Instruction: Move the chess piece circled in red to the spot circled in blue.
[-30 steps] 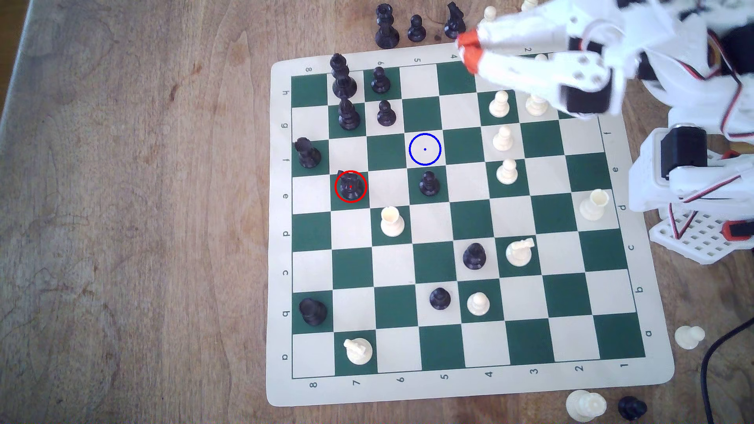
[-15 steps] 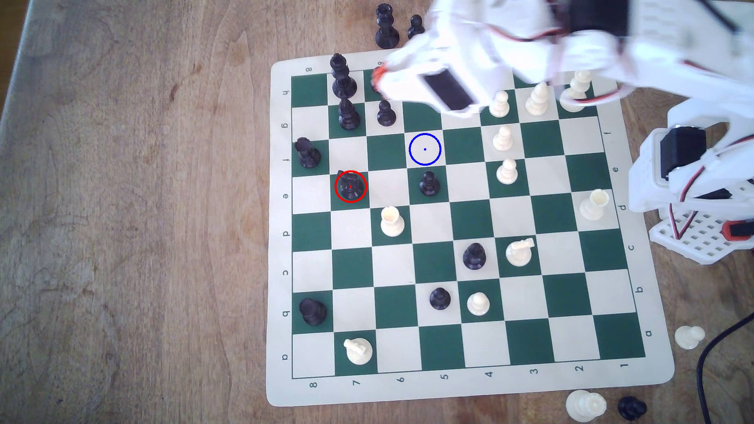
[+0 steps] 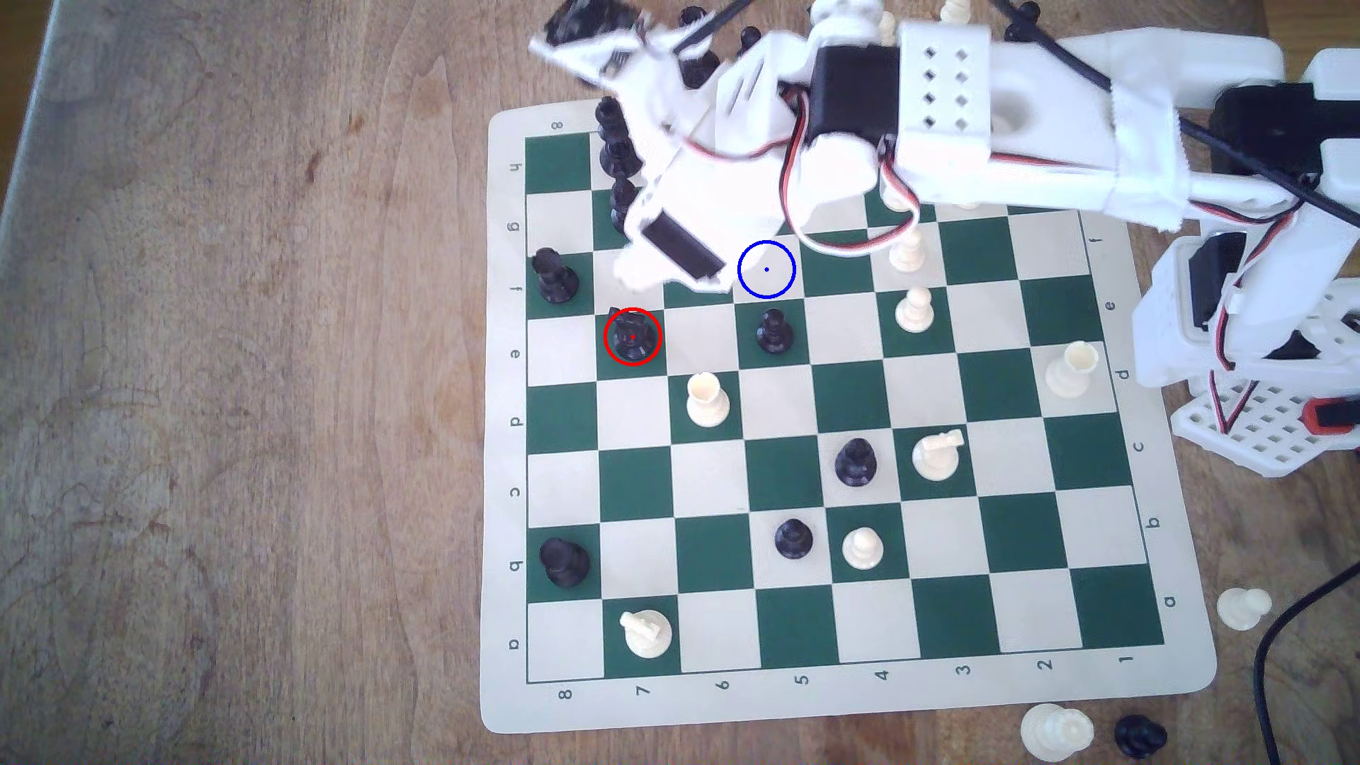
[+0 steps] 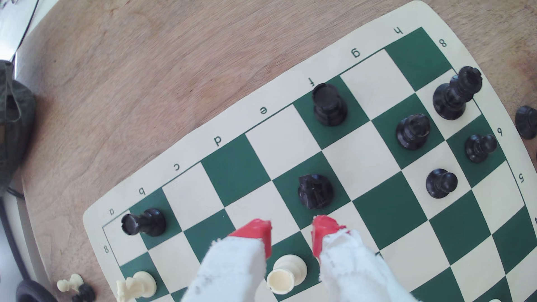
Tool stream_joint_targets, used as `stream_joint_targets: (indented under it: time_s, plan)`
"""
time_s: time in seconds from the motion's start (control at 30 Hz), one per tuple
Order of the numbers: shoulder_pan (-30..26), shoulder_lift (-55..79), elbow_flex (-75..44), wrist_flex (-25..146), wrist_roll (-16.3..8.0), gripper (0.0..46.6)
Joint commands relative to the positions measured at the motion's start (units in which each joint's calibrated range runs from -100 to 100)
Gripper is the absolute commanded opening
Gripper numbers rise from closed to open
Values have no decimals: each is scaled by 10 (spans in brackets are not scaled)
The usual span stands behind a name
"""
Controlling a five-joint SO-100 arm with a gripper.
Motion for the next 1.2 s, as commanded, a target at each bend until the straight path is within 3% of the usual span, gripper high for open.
stream_joint_targets:
  time_s: [0.0,0.13,0.33,0.6,0.9,1.17]
  plan:
    - [-12,-14,-10,-1,23,80]
    - [-16,-1,-7,-7,39,78]
    - [-13,44,-7,-21,56,126]
    - [11,89,-9,-52,70,124]
    - [7,113,-8,-64,76,117]
    - [1,147,-17,-74,80,141]
